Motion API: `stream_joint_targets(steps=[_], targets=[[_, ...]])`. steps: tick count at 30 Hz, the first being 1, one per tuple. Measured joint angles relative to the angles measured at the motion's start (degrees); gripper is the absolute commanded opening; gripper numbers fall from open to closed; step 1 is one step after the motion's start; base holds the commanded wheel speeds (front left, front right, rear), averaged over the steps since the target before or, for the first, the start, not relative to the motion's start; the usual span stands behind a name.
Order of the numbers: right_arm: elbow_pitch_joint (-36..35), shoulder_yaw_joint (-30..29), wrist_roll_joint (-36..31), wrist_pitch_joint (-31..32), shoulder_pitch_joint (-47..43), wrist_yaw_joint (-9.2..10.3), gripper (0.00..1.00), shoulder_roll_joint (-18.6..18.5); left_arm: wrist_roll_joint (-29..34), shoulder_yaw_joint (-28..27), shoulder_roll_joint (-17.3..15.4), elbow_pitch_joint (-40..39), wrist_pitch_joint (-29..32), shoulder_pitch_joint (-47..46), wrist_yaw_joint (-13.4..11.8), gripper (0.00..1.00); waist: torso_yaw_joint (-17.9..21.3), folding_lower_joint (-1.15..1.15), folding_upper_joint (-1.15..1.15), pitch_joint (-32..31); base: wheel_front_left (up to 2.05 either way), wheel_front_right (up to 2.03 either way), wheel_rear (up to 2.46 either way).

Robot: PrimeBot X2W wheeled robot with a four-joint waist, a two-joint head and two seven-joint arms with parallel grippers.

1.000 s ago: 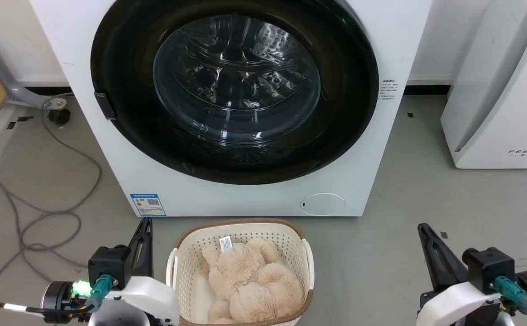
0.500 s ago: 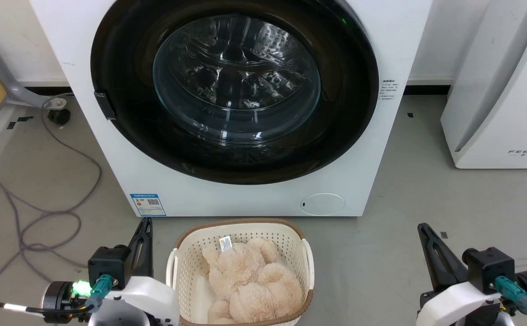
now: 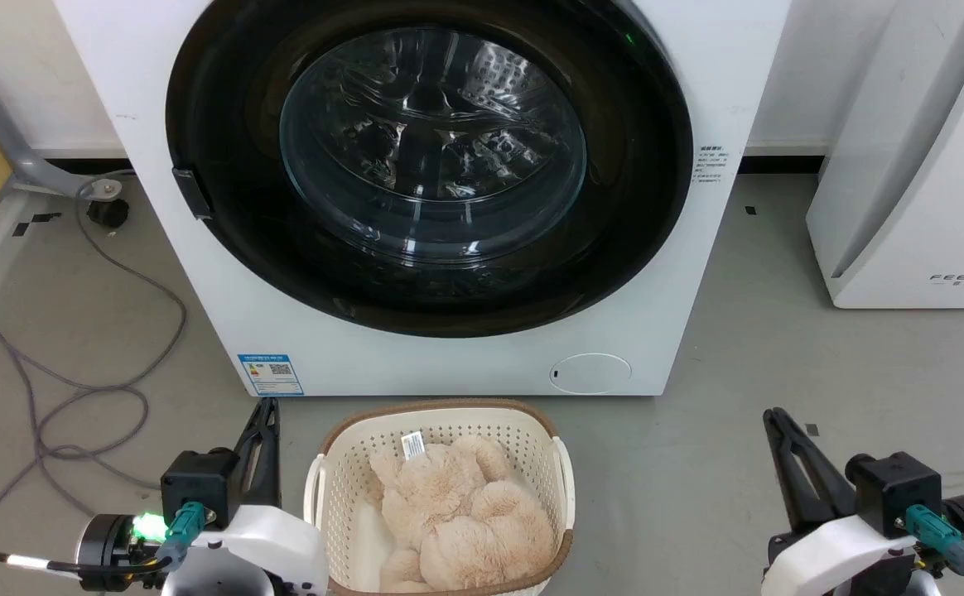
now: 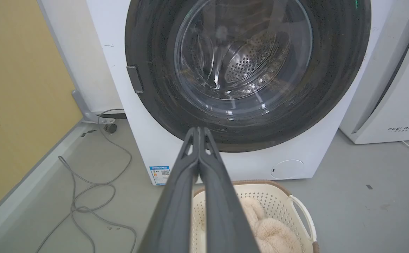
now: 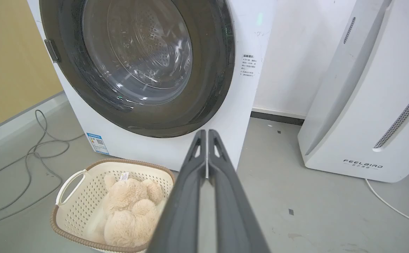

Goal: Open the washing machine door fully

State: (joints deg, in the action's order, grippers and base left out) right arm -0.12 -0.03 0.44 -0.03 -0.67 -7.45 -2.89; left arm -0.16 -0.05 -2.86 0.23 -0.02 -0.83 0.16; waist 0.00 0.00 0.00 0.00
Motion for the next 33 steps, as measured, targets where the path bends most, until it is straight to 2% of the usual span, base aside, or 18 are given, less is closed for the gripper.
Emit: stream_joint_targets(steps=[18, 19, 20, 21, 22, 24, 28, 33], targets=[[-0.5, -0.9, 3.4, -1.1, 0.0, 0.01, 1.0, 0.0, -0.1, 0.7, 0.0, 0.2, -1.1, -0.1, -0.6, 1.0, 0.0, 0.0, 0.0, 0.1, 0.0, 0.0, 0.0], [-0.5, -0.9, 3.8, -1.2, 0.0, 0.01, 0.65, 0.0, -0.1, 0.7, 0.0, 0.2, -1.1, -0.1, -0.7, 1.0, 0.0, 0.0, 0.0, 0.1, 0.0, 0.0, 0.0], [-0.6, -1.0, 4.2, -1.2, 0.0, 0.01, 0.41, 0.0, -0.1, 0.8, 0.0, 0.2, -1.2, -0.1, -0.8, 1.0, 0.0, 0.0, 0.0, 0.2, 0.0, 0.0, 0.0], [-0.6, -1.0, 4.5, -1.3, 0.0, 0.01, 0.32, 0.0, -0.1, 0.8, 0.0, 0.2, -1.4, -0.1, -1.0, 1.0, 0.0, 0.0, 0.0, 0.2, 0.0, 0.0, 0.0], [-0.7, -1.0, 4.8, -1.6, 0.0, 0.01, 0.17, 0.0, -0.2, 0.9, 0.0, 0.2, -1.6, -0.1, -1.0, 1.0, 0.0, 0.0, 0.0, 0.2, 0.0, 0.0, 0.0], [-0.9, -1.2, 5.3, -1.8, 0.0, 0.01, 0.0, 0.0, -0.5, 0.9, 0.0, 0.2, -1.7, -0.1, -1.1, 1.0, 0.0, 0.0, 0.0, 0.2, 0.0, 0.0, 0.0], [-1.4, -1.3, 7.1, -2.3, 0.0, 0.01, 0.0, 0.0, -0.5, 1.1, 0.0, 0.3, -2.2, -0.1, -1.3, 1.0, 0.0, 0.0, 0.0, 0.3, 0.0, 0.0, 0.0], [-1.3, -2.1, 12.3, -2.7, 0.0, 0.01, 0.0, 0.0, -0.6, 1.3, 0.0, 0.3, -2.8, -0.1, -1.7, 1.0, 0.0, 0.0, 0.0, 0.4, 0.0, 0.0, 0.0]])
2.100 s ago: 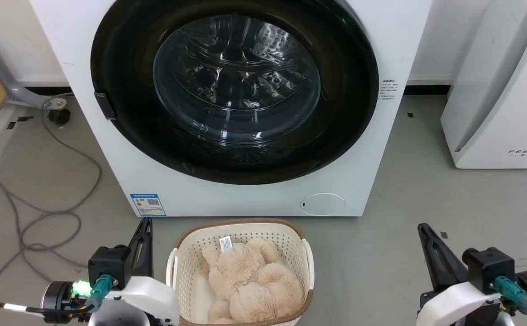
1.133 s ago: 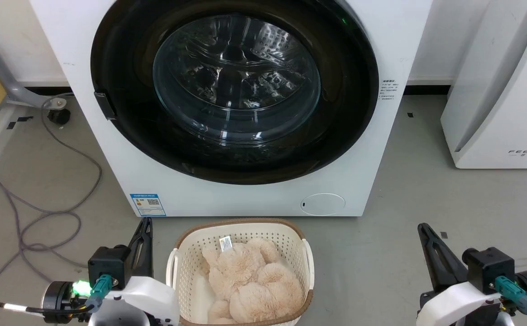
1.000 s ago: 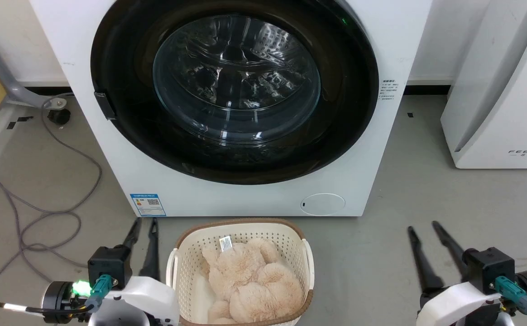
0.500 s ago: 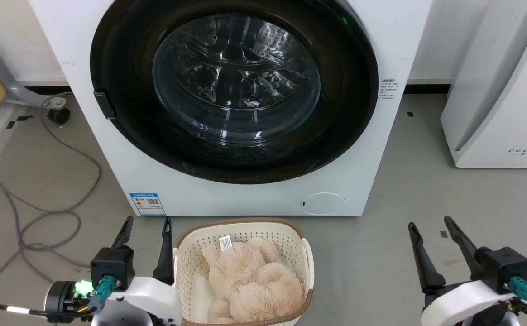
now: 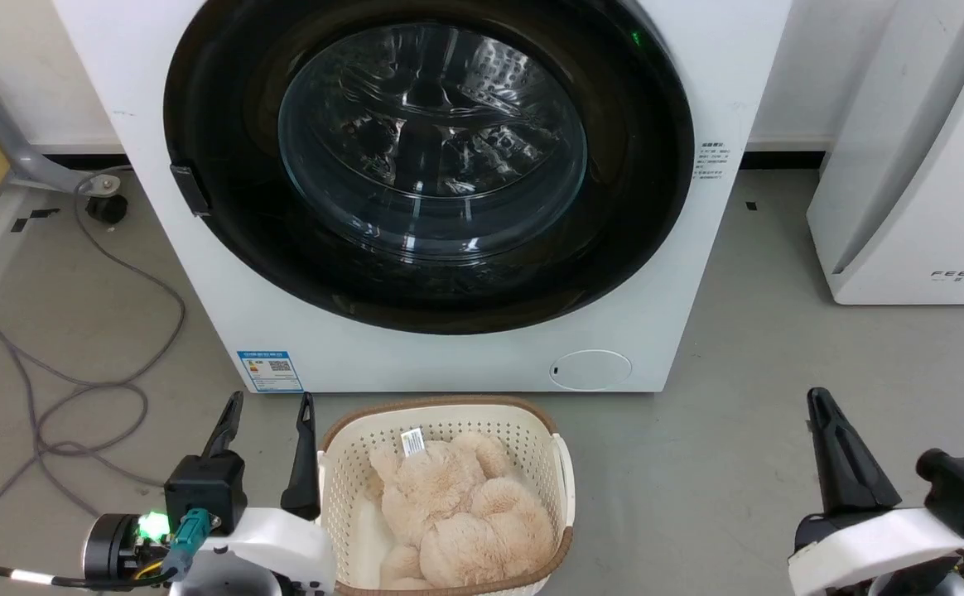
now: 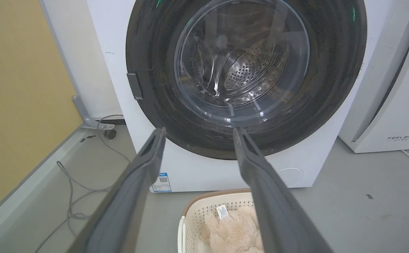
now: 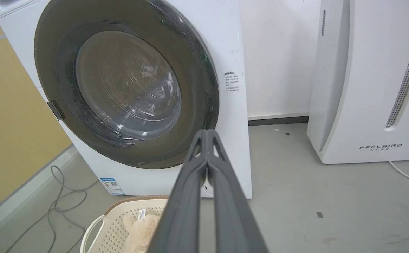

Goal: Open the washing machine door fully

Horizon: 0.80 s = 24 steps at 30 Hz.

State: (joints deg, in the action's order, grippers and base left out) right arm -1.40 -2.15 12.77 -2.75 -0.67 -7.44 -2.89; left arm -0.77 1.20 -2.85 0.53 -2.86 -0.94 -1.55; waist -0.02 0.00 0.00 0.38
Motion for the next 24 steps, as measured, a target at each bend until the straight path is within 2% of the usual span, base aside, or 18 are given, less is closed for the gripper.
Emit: stream_joint_targets(steps=[19, 24], targets=[[3.6, -1.4, 27.9, -2.3, 4.7, 0.0, 0.0, 0.0, -0.5, 0.4, 0.0, 0.0, -2.3, -1.3, -1.3, 1.0, -0.6, 0.0, 0.0, 1.9, 0.0, 0.0, 0.0], [5.5, -3.0, 32.9, -1.5, 7.3, 0.0, 0.0, 0.0, -0.6, 0.6, 0.0, -0.2, -2.8, -2.1, -1.4, 1.0, -0.7, 0.0, 0.0, 3.3, 0.0, 0.0, 0.0]])
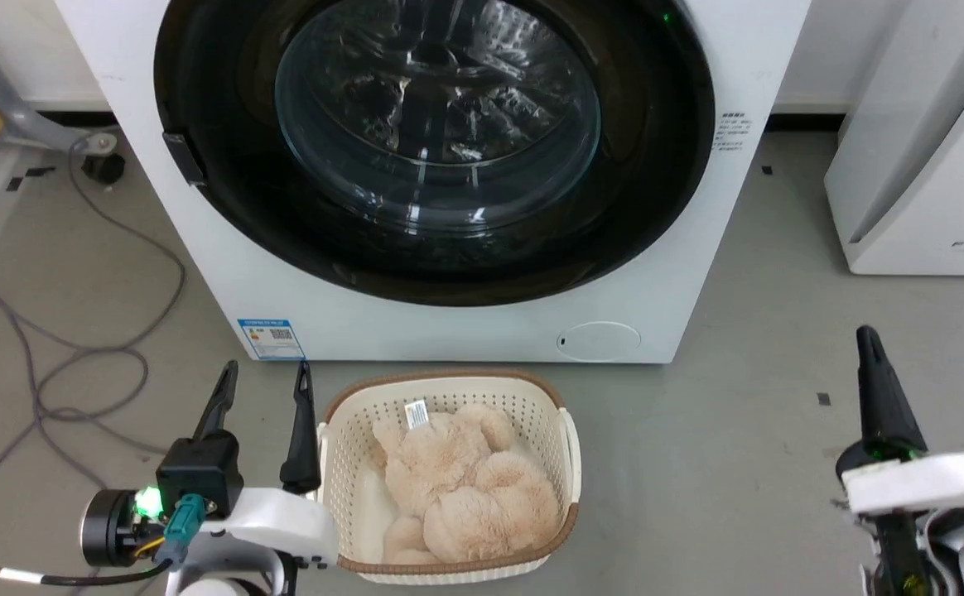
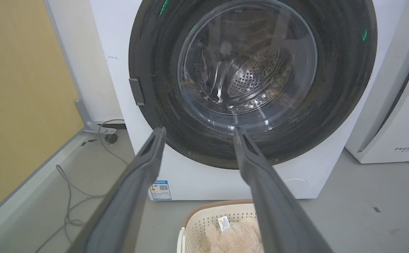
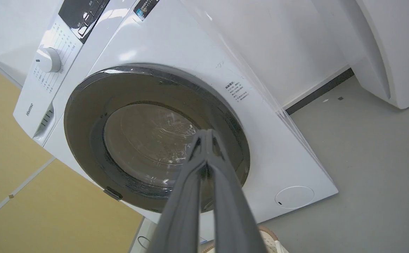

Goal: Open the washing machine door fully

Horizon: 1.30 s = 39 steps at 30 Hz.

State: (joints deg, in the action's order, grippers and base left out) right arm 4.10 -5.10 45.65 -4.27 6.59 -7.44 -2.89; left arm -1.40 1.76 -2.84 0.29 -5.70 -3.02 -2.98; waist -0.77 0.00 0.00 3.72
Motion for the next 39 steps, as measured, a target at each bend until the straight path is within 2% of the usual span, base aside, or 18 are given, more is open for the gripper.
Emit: stream_joint_targets(steps=[7, 23, 32, 39], targets=[[4.1, -2.3, 5.0, 1.9, 6.3, 0.0, 0.0, -0.4, -0.3, 0.1, 0.0, -0.4, -0.9, -2.0, -0.5, 1.0, -0.3, 0.0, 0.0, 2.6, 0.0, 0.0, 0.0], [16.7, -4.6, 16.1, 4.1, 25.4, 0.01, 0.0, -4.0, -0.3, -0.3, 0.0, -1.8, -2.7, -6.2, -1.4, 1.0, -1.1, -0.01, 0.0, 9.7, 0.0, 0.0, 0.0], [24.1, -3.4, 20.0, 4.6, 36.5, 0.01, 0.0, -6.3, -0.8, -0.2, 0.0, -2.1, -3.8, -8.0, -2.0, 1.0, -2.0, -0.01, 0.0, 13.6, 0.0, 0.0, 0.0], [29.6, 0.0, 20.5, 4.8, 44.9, 0.01, 0.0, -8.0, -0.8, 0.2, 0.0, -2.3, -4.6, -9.1, -2.7, 1.0, -3.0, -0.01, 0.0, 16.1, 0.0, 0.0, 0.0]])
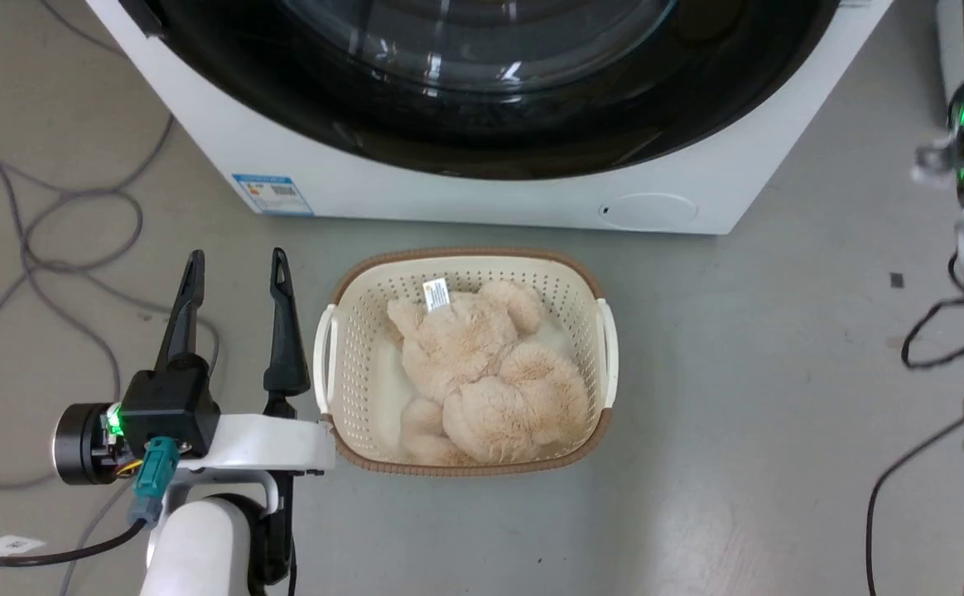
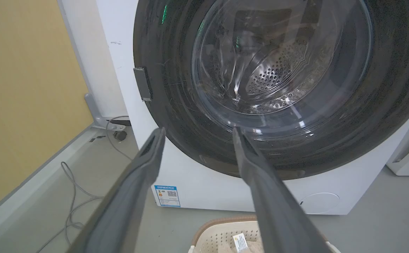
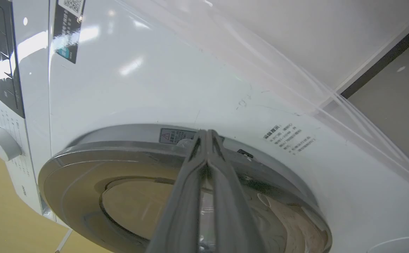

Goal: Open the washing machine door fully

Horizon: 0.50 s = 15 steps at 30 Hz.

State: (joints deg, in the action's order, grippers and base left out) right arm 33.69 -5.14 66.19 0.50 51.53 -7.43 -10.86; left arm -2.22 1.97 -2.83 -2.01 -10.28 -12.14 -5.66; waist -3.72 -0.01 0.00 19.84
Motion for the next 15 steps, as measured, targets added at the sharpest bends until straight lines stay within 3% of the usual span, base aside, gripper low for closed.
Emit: stream_joint_targets(steps=[15], targets=[[8.5, 4.4, 5.6, 1.8, 11.9, 0.0, 0.0, -2.2, -1.0, 1.2, 0.0, -0.2, -1.9, -2.2, -1.5, 1.0, -1.8, 0.0, 0.0, 4.0, 0.0, 0.0, 0.0]])
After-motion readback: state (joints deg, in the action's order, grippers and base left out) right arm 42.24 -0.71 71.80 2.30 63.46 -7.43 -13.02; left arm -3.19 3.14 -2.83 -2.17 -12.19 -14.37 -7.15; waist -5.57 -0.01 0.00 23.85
